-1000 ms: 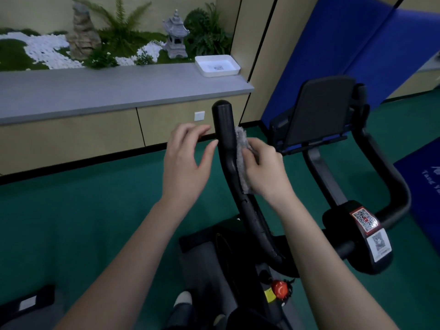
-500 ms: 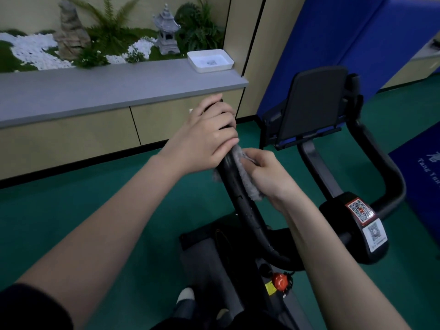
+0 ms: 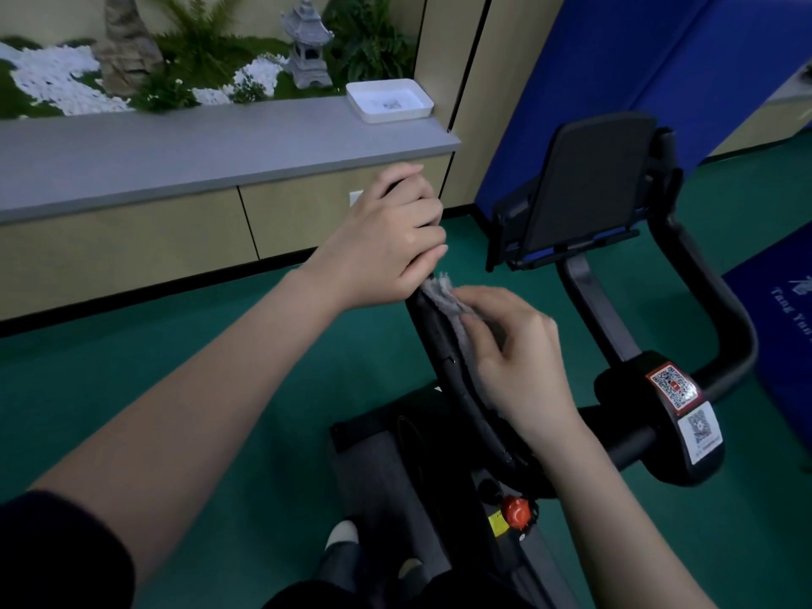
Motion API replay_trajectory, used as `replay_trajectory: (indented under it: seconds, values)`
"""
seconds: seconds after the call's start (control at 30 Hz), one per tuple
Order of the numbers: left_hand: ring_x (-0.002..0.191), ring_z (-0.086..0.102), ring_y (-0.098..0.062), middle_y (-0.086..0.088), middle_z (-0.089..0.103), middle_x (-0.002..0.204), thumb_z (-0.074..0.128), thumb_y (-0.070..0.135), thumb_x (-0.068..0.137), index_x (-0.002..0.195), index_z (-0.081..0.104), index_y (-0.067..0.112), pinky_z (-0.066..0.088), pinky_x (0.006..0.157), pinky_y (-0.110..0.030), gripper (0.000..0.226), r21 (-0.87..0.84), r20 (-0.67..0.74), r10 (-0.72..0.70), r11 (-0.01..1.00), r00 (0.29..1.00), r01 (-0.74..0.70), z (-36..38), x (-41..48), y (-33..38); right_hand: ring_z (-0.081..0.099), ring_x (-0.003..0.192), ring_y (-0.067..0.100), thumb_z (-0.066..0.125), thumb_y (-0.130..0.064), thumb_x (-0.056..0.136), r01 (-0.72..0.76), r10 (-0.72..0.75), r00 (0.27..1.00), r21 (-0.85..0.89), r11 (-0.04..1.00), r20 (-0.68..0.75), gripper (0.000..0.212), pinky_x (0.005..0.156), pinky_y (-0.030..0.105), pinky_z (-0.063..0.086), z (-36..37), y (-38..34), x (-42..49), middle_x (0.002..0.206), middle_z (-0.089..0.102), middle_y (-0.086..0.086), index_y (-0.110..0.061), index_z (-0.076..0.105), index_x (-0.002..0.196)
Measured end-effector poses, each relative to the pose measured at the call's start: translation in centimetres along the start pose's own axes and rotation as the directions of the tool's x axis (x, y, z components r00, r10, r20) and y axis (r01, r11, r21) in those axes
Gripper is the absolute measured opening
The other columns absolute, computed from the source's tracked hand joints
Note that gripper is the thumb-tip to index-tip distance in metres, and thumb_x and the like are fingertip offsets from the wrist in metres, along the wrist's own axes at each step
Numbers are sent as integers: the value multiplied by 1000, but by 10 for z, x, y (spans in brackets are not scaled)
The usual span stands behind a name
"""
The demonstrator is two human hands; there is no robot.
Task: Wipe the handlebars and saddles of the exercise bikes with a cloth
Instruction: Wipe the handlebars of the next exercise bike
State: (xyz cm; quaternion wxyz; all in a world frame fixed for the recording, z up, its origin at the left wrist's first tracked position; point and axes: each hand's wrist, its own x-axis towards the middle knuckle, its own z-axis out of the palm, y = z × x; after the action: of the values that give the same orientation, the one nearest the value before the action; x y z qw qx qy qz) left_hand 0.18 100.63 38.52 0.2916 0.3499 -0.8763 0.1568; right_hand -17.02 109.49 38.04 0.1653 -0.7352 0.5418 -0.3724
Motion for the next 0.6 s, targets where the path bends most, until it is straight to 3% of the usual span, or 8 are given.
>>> replay_trajectory:
  seconds: [0.07,0.2,0.37,0.6]
  values:
    - [89,57,-28,-3,59,76,52,17,90,72,67,8,25,109,-40,26,-4,-8,4,1000,1000,-4,2,-1,-1,60,99,19,56,5,88,33,-32,999,-20,999,18,22,90,16,43,3,-6,1,104,65,6,-3,71,103]
    - [87,56,-29,-3,59,74,53,16,89,70,66,7,21,109,-37,25,-21,-44,9,1000,999,-10,8,-2,-3,55,97,19,58,3,88,103,-100,990,-32,994,95,21,89,10,37,-5,-10,-11,102,63,2,-8,72,100]
    - [86,55,-28,-3,59,74,53,13,88,69,67,6,19,110,-35,25,-21,-68,-25,1000,997,23,12,-2,-2,54,99,14,59,0,88,60,-54,986,-36,998,156,22,91,10,35,-19,-9,-35,102,60,-2,-13,72,101]
    - [85,55,-30,-4,57,72,51,10,87,66,64,4,18,109,-35,25,-6,-61,-71,997,996,71,11,-1,4,53,100,23,56,7,88,80,-69,981,-57,995,184,25,87,7,35,-10,-12,-14,102,57,6,-6,70,104]
